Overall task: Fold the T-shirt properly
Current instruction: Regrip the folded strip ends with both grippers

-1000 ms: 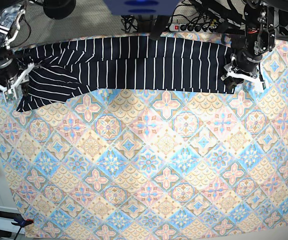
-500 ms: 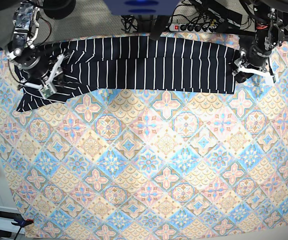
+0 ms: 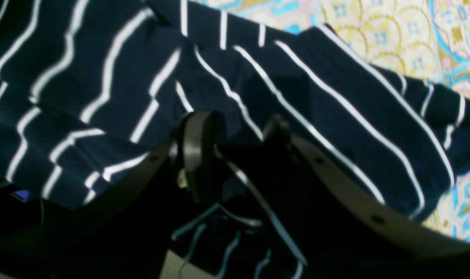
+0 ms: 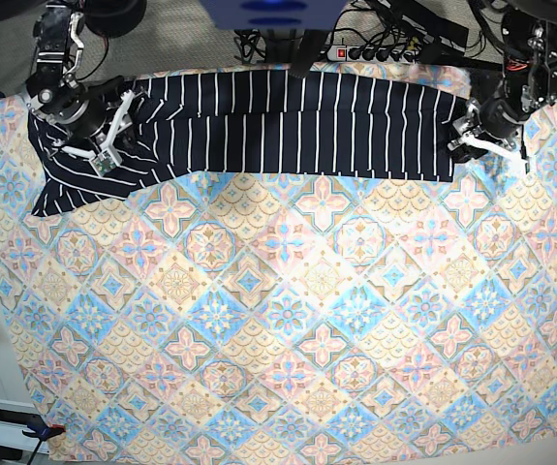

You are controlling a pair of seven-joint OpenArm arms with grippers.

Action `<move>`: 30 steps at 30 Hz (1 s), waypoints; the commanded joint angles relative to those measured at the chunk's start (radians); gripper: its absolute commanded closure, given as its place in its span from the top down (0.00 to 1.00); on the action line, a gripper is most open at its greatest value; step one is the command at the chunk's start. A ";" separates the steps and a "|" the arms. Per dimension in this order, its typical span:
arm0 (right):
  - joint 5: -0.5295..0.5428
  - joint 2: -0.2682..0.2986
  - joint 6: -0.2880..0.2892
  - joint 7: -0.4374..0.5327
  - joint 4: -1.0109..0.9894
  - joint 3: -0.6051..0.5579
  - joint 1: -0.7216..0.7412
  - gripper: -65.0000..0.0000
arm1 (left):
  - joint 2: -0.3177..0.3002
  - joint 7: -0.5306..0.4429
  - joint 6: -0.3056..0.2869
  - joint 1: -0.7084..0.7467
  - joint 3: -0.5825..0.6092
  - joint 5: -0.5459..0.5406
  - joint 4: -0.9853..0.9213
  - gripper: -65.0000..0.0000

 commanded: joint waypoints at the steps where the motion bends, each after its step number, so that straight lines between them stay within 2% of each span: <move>1: 0.010 0.011 -0.004 0.017 0.023 0.005 0.004 0.32 | -0.019 -0.002 -0.002 0.003 -0.008 -0.005 0.013 0.40; 5: 0.010 0.009 -0.004 0.017 0.022 0.005 0.004 0.32 | -0.033 0.028 -0.002 0.003 -0.008 -0.001 0.011 0.40; 11: 0.010 0.009 -0.004 0.017 0.023 0.004 0.004 0.32 | -0.033 0.041 -0.006 -0.003 0.029 0.076 0.011 0.41; 20: 0.010 0.008 -0.004 0.017 0.025 0.004 0.004 0.32 | -0.033 0.041 -0.004 -0.057 0.115 0.076 -0.079 0.40; 28: 0.010 0.008 -0.004 0.017 0.025 0.005 0.004 0.32 | -0.030 0.041 -0.006 -0.059 0.130 0.077 -0.096 0.40; 30: 0.010 0.008 -0.004 0.017 0.025 0.005 0.004 0.32 | -0.030 0.041 -0.007 -0.059 0.167 0.076 -0.096 0.40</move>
